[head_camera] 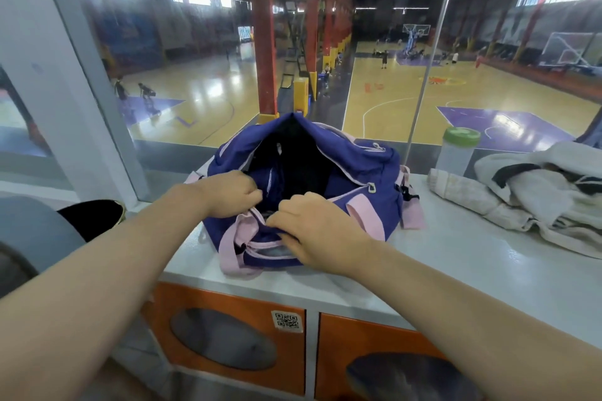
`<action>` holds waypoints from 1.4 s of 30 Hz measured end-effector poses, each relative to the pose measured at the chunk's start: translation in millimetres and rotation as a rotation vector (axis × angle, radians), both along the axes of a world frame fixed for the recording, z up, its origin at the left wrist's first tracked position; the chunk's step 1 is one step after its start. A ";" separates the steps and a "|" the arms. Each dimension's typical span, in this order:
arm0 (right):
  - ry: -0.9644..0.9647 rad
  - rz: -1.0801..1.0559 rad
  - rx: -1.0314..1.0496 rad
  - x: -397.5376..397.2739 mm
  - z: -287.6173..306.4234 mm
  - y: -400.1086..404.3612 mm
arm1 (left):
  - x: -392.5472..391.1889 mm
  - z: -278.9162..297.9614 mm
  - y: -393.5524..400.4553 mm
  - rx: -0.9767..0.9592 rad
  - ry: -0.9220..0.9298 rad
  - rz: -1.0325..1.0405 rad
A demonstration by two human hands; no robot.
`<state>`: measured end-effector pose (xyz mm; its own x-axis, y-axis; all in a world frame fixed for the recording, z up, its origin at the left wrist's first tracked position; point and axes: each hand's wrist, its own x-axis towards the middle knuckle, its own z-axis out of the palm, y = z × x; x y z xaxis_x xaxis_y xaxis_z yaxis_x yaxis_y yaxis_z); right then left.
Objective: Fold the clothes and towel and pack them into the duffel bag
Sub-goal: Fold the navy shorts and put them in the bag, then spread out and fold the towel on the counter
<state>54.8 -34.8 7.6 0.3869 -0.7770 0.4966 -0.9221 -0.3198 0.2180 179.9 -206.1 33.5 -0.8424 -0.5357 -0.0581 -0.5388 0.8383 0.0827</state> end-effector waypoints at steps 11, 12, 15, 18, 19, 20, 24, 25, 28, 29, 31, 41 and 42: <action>-0.263 -0.347 0.229 -45.7 20.7 10.8 | 42.7 8.9 3.5 0.096 -0.100 0.027; -0.296 -0.397 0.242 -56.5 22.0 10.9 | 48.6 11.2 4.5 0.060 -0.037 0.009; -0.342 -0.556 0.312 -89.0 23.5 17.4 | 64.4 8.8 5.4 -0.109 0.159 -0.078; -0.336 -0.653 0.404 -105.3 23.2 35.0 | 72.1 -4.9 14.7 -0.234 0.249 -0.156; -0.326 -0.650 0.417 -105.2 24.0 41.5 | 72.0 -9.8 20.2 -0.331 0.273 -0.146; -0.308 -0.639 0.416 -102.7 25.8 47.7 | 71.6 -16.1 23.7 -0.427 0.303 -0.100; -0.265 -0.588 0.360 -79.9 42.9 69.5 | 69.9 -33.4 34.6 -0.557 0.357 0.099; -0.258 -0.578 0.361 -72.9 45.1 74.2 | 68.8 -35.7 35.6 -0.562 0.335 0.140; -0.207 -0.543 0.337 -56.1 43.1 86.7 | 61.8 -34.6 43.6 -0.484 0.344 0.252; -0.199 -0.529 0.325 -52.8 41.6 91.5 | 58.2 -33.3 48.8 -0.443 0.387 0.258; -0.216 -0.509 0.328 -50.2 38.7 101.1 | 50.1 -29.4 63.8 -0.376 0.481 0.186; -0.557 -0.436 0.077 -93.0 20.8 153.8 | -18.1 -33.0 162.9 -0.242 0.662 -0.124; -0.587 -0.484 0.074 -105.1 15.0 159.3 | -27.8 -34.9 175.0 -0.231 0.649 -0.149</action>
<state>-50.3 124.6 22.6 -0.3168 -0.8320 0.4554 -0.9209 0.1549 -0.3577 152.1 -31.1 -1.5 -0.7340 -0.3501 0.5820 -0.3189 0.9342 0.1599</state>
